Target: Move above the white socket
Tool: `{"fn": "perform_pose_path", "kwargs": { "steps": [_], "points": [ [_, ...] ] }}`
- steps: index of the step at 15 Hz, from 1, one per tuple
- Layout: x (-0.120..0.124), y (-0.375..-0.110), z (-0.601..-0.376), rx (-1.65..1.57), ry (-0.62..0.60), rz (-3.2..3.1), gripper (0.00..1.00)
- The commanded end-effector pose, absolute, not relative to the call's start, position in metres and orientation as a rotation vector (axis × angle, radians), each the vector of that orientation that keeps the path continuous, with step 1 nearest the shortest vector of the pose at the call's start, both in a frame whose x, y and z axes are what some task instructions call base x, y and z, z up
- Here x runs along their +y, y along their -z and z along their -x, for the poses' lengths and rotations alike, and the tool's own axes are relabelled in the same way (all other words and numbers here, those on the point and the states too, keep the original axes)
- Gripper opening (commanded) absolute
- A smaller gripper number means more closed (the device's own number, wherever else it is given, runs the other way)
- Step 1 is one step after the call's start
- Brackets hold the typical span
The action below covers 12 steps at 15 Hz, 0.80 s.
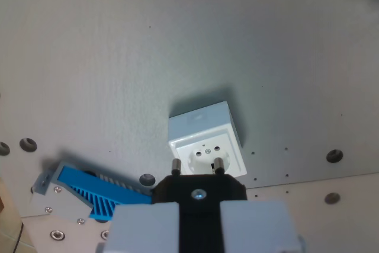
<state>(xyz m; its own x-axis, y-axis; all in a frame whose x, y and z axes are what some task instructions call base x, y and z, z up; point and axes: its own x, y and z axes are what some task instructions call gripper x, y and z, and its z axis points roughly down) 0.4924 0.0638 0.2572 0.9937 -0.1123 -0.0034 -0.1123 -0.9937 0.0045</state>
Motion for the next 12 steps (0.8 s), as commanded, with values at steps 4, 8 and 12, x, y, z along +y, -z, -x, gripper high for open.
{"fn": "perform_pose_path", "kwargs": {
  "steps": [4, 8, 12],
  "points": [
    [0.0638, -0.2571, -0.4923, -0.178, 0.004, -3.132, 0.0],
    [0.0638, -0.2563, -0.4917, -0.165, 0.002, -3.133, 0.0],
    [0.0638, -0.2534, -0.4896, -0.138, -0.005, -3.136, 0.0]
  ]
}}
